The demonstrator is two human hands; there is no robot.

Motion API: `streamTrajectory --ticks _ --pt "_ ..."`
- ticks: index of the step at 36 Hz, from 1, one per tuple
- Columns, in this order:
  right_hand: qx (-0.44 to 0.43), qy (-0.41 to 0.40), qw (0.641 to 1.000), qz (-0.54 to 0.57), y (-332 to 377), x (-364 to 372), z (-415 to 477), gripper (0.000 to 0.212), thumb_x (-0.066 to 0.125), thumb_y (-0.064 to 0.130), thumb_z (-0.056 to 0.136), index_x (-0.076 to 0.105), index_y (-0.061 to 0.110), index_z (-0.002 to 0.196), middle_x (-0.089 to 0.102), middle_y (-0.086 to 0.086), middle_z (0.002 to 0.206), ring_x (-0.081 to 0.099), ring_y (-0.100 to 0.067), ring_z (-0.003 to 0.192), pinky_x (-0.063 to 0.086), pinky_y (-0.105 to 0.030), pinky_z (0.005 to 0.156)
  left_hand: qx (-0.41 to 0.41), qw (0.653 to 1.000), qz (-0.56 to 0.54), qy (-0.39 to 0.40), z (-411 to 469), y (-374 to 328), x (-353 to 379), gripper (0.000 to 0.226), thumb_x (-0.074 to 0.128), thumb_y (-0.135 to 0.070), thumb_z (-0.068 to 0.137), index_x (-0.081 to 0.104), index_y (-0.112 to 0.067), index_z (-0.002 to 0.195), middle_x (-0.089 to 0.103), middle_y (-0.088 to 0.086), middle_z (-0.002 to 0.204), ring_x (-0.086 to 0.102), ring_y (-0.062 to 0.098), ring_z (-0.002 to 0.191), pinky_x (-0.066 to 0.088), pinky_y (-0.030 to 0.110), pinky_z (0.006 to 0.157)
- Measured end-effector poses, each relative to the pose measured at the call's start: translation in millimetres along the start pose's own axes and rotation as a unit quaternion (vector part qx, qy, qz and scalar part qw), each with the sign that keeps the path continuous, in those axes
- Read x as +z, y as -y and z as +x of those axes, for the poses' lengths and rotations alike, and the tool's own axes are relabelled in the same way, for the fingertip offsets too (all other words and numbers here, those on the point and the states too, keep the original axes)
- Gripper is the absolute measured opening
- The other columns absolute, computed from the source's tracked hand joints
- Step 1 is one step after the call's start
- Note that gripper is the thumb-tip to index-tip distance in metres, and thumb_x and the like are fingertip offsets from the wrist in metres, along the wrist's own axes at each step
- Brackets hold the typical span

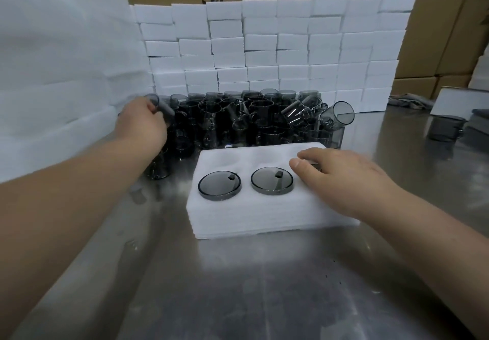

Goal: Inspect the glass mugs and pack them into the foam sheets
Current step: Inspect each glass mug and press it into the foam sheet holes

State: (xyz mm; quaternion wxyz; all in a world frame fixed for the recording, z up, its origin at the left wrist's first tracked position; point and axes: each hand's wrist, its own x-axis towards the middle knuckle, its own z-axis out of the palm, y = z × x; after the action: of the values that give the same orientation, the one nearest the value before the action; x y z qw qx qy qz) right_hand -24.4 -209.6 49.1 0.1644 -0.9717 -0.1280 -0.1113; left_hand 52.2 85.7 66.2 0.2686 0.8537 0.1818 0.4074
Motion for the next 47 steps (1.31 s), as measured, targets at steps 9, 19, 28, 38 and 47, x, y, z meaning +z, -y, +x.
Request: streamTrajectory --ticks 9,19,28,38,47 --pt "-0.004 -0.054 0.998 0.033 -2 -1 0 0.056 0.028 0.061 0.085 0.043 0.037 0.133 0.056 0.014 0.126 0.049 -0.015 0.116 0.030 -0.028 0.077 0.081 0.946 -0.313 -0.015 -84 -70 -22 0.015 0.051 -0.023 0.089 0.046 -0.031 0.078 0.052 -0.015 0.077 0.050 -0.003 0.070 0.037 0.012 0.065" --pt "-0.157 -0.103 0.966 0.178 9 1 -13 0.080 0.043 0.067 0.073 0.012 0.044 0.143 0.041 0.042 0.098 0.052 0.001 0.093 0.045 -0.034 0.089 0.127 0.875 -0.450 0.127 -148 -86 -37 0.006 0.037 -0.028 0.085 0.043 -0.028 0.086 0.055 -0.010 0.094 0.055 0.018 0.089 0.046 0.031 0.082" --pt "-0.207 -0.104 0.954 0.192 13 7 -20 0.079 0.050 0.059 0.071 0.022 0.041 0.143 0.033 0.056 0.087 0.049 0.022 0.070 0.033 -0.002 0.069 0.191 0.868 -0.438 0.137 -152 -69 -39 0.013 0.039 -0.043 0.084 0.045 -0.034 0.092 0.057 -0.017 0.094 0.058 0.012 0.088 0.050 0.038 0.079" --pt "-0.215 -0.132 0.931 0.262 16 11 -20 0.084 0.048 0.067 0.063 0.022 0.044 0.140 0.044 0.044 0.098 0.045 0.015 0.105 0.033 -0.001 0.085 0.192 0.892 -0.402 0.069 -152 -68 -39 0.012 0.046 -0.047 0.082 0.046 -0.038 0.090 0.058 -0.031 0.088 0.060 0.000 0.079 0.051 0.024 0.070" --pt "-0.212 -0.190 0.927 0.246 19 14 -19 0.086 0.053 0.063 0.060 0.010 0.049 0.134 0.048 0.033 0.102 0.047 0.008 0.105 0.036 -0.016 0.089 0.226 0.929 -0.293 0.033 -157 -68 -42 0.004 0.042 -0.038 0.083 0.042 -0.041 0.086 0.054 -0.016 0.087 0.052 -0.004 0.083 0.039 0.007 0.074"
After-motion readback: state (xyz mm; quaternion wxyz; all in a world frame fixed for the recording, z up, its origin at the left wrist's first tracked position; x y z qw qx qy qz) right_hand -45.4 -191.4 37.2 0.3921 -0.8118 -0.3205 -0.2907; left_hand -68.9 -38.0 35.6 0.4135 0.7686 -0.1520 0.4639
